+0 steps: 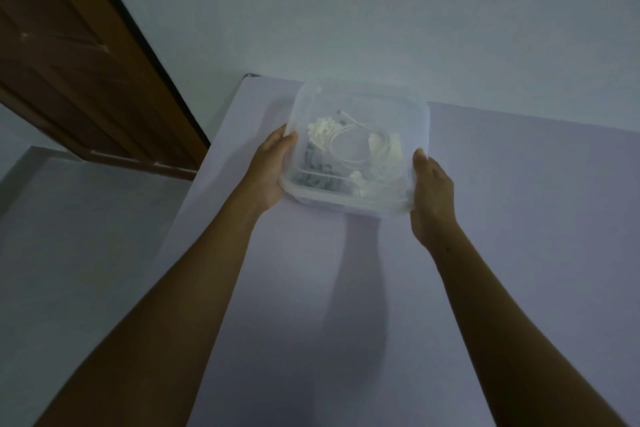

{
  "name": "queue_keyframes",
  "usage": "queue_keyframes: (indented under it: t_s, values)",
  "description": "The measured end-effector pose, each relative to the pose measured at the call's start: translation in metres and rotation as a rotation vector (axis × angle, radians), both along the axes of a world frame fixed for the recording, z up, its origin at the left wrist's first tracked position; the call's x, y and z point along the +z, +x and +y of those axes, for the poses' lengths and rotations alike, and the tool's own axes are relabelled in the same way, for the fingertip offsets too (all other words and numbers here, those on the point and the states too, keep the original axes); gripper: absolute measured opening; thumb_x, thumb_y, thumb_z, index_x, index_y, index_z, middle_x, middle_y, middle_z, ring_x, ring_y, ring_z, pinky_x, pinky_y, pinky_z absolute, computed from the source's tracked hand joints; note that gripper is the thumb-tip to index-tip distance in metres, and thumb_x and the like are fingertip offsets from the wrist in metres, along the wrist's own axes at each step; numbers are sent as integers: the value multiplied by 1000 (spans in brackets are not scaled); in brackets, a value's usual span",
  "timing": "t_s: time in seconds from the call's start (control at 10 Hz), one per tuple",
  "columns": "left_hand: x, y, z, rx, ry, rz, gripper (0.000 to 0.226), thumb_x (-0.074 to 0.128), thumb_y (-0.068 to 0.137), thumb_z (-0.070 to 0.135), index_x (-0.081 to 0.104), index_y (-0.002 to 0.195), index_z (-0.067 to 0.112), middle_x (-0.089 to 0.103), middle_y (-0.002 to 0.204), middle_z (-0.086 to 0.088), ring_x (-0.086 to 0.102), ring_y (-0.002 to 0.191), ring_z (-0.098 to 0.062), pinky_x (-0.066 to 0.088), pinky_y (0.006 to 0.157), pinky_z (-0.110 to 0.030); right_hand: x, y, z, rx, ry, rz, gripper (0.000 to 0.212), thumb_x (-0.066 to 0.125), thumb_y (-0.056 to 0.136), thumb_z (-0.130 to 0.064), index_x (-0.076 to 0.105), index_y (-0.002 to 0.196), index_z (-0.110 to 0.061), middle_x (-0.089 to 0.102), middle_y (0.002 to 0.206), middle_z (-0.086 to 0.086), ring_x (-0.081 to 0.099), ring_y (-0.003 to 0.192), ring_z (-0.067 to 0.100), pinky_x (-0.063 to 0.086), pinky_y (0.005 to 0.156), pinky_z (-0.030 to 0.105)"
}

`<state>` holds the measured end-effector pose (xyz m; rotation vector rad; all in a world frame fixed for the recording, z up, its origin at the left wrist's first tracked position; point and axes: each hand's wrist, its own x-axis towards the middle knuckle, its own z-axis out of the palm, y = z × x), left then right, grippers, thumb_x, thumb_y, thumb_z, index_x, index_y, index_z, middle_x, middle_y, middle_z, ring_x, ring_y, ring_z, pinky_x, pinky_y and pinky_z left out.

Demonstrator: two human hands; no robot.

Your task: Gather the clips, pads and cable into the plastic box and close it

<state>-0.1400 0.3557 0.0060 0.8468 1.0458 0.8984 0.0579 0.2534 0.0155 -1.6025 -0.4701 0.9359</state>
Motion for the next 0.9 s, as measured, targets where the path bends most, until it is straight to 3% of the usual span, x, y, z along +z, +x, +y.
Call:
queue_keyframes:
  t_s: [0.1,0.5,0.6,0.7,0.8,0.9]
  values:
    - [0,13,22,5,-10,20,34,48,95,17,53,129,10,66,106,2,66,88,-6,54,70,-19,1,13,23,-4,-3,-9,24,47,96,-33,61,87,-16,59,78,-6,54,69,6,43,62,22]
    - [-16,47,88,34,-26,77,33,50,95,18,54,126,10,65,92,5,64,71,0,51,57,-15,-22,44,90,-32,-32,-29,32,48,95,-34,51,65,-23,50,67,-8,45,62,6,38,59,23]
    - [-22,48,97,32,-7,107,34,51,94,18,53,127,9,65,95,4,64,76,-2,51,65,-17,-28,46,97,-26,-15,-33,32,47,95,-34,49,65,-24,49,68,-8,45,63,7,38,62,23]
    - [-24,50,101,34,37,200,45,53,92,21,45,135,10,61,120,-1,61,101,-9,50,88,-26,-31,50,99,-36,-13,9,32,47,95,-35,50,65,-25,49,69,-8,46,66,8,40,69,26]
    - [-20,48,99,69,212,582,66,56,91,30,25,146,12,30,153,-6,33,138,-18,30,114,-35,-37,57,97,-18,13,62,27,48,91,-43,64,85,-23,63,91,-4,57,92,16,45,91,34]
    - [-14,49,93,59,412,815,67,54,91,31,23,146,10,26,155,-9,25,142,-21,24,117,-35,-40,64,86,-11,9,73,37,48,91,-45,65,110,-18,63,112,-1,56,111,19,41,103,39]
